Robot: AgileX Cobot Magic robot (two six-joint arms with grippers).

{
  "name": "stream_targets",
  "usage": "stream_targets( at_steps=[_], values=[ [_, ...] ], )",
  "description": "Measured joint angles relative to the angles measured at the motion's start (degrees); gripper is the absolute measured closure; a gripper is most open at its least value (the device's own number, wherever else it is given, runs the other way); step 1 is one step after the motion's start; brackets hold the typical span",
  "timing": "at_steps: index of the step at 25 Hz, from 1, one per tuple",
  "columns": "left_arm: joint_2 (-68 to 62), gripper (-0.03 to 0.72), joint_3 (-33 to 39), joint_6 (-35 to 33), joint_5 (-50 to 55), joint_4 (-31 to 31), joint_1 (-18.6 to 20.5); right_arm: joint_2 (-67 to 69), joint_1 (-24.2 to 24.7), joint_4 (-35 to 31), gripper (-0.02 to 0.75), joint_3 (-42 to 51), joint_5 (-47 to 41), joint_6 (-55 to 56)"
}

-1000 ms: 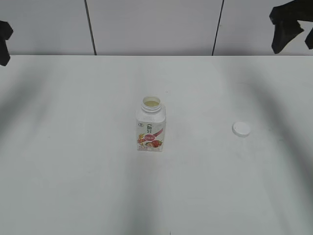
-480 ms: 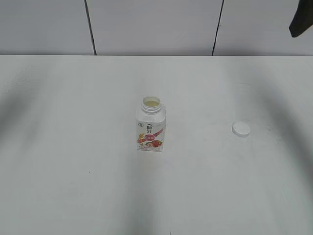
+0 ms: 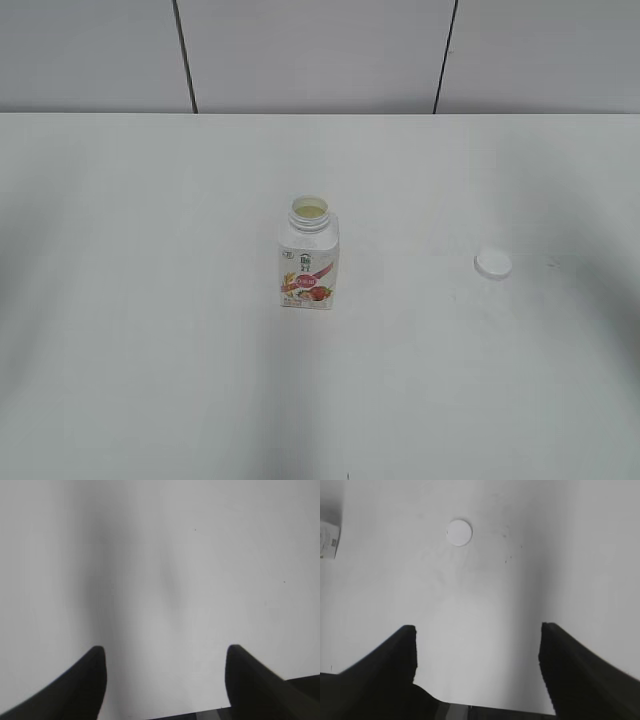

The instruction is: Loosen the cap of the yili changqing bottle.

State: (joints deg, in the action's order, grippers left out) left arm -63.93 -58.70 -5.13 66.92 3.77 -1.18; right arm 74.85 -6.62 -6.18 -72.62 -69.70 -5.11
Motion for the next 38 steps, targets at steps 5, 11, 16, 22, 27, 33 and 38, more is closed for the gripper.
stream_targets(
  at_steps=[5,11,16,22,27,33,38],
  values=[
    [11.55,0.227,7.53,0.0,-0.02,-0.82,0.0,-7.27,0.0,0.17,0.144,6.22,-0.02,0.0],
    [25.29,0.228,14.9,0.0,0.11,-3.77,0.0,-14.03,0.0,0.28,0.144,13.62,-0.02,-0.05],
    [33.81,0.228,19.59,0.0,1.03,-4.21,0.0,-18.99,0.0,0.28,0.144,19.27,1.14,-0.04],
    [41.17,0.228,25.96,0.0,1.57,-4.89,0.0,-26.49,0.0,0.56,0.144,25.92,3.27,-0.04],
    [44.97,0.228,25.98,0.0,0.82,-5.32,0.0,-34.57,0.0,1.15,0.144,31.68,4.79,-0.12],
    [49.99,0.228,27.93,0.0,-4.51,-7.54,0.0,-43.05,0.0,1.4,0.144,37.89,6.01,-0.12],
    [54.34,0.228,28.66,0.0,-5.93,-8.54,0.0,-49.63,0.0,1.46,0.144,42.25,6.63,-0.12]
  ],
)
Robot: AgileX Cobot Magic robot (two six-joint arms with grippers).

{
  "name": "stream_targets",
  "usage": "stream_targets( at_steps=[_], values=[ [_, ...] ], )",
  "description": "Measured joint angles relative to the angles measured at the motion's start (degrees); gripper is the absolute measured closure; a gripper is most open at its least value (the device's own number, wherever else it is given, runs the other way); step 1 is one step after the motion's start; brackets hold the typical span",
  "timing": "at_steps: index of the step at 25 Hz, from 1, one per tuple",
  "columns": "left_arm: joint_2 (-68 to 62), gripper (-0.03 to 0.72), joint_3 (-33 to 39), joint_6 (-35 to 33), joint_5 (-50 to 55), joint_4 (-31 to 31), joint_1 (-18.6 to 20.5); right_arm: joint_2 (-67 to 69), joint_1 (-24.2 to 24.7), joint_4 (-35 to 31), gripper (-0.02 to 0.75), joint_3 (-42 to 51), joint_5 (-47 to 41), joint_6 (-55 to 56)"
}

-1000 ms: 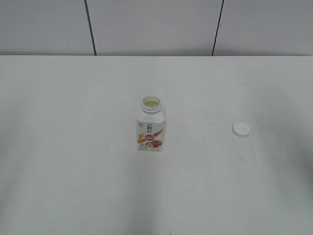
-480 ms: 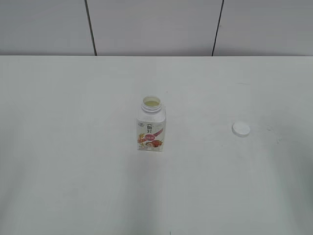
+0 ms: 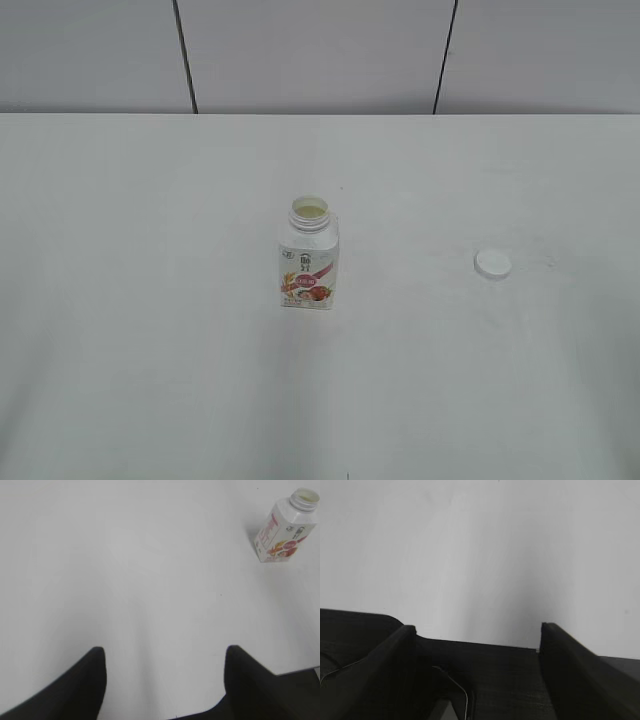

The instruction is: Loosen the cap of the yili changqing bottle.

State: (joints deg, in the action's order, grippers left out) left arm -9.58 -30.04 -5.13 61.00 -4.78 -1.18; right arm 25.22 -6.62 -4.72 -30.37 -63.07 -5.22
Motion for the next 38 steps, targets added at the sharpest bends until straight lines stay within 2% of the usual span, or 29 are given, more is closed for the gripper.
stream_targets(
  at_steps=[11,22,28,38],
  values=[
    [9.81,0.228,0.0,0.0,-0.22,-0.12,0.0,-11.93,0.0,0.87,0.145,0.84,0.1,0.0],
    [10.0,0.228,0.0,0.0,-0.22,-0.26,0.0,-24.89,0.0,2.59,0.145,0.84,0.16,0.0],
    [10.0,0.228,0.0,0.0,-0.21,-0.27,0.0,-25.68,-0.05,4.72,0.146,0.91,0.19,1.15],
    [10.0,0.228,0.0,0.0,-0.21,-0.27,0.0,-25.68,-0.05,4.72,0.146,0.95,0.24,1.35]
  ],
)
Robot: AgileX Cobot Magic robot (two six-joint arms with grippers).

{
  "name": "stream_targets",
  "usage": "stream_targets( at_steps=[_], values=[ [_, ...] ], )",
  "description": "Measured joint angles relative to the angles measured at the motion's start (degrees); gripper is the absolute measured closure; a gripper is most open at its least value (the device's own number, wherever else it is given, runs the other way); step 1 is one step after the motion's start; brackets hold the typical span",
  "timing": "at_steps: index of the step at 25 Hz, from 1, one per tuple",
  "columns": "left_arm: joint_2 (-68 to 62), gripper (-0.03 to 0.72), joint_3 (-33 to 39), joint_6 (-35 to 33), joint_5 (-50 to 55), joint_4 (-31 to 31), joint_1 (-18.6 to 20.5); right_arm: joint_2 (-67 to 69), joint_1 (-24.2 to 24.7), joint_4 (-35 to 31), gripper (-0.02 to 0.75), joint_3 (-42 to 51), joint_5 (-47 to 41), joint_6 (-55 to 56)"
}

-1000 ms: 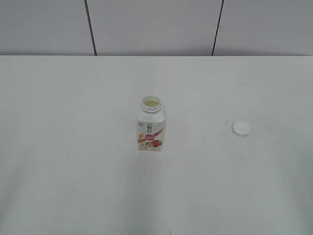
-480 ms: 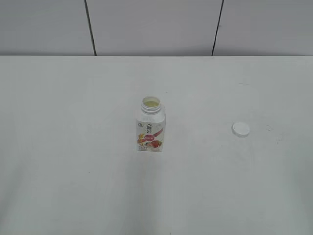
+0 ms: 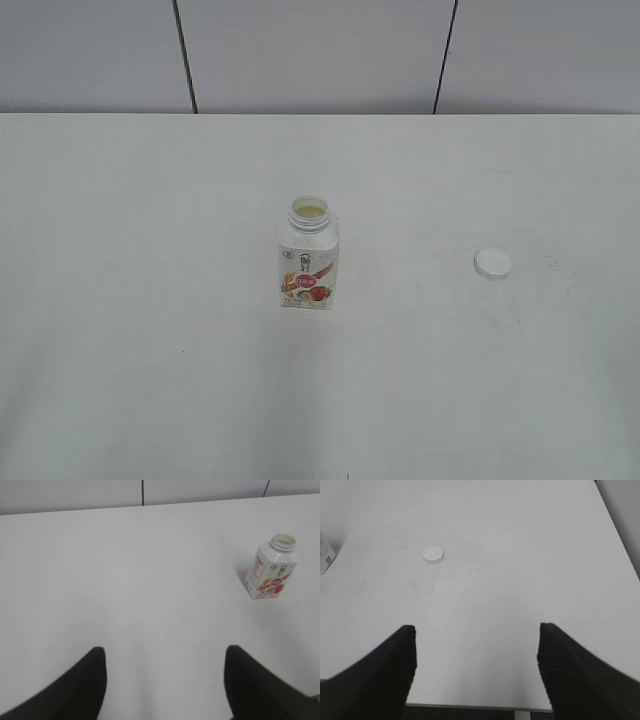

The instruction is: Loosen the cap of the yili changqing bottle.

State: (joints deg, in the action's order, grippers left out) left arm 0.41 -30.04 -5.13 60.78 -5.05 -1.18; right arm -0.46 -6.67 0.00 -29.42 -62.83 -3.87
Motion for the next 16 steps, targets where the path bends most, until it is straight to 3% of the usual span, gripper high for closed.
stream_targets(
  at_steps=[16],
  values=[
    [0.0,0.228,0.0,0.0,0.0,0.0,0.0,0.0,0.0,0.0,0.146,0.0,0.0,0.06]
  ],
)
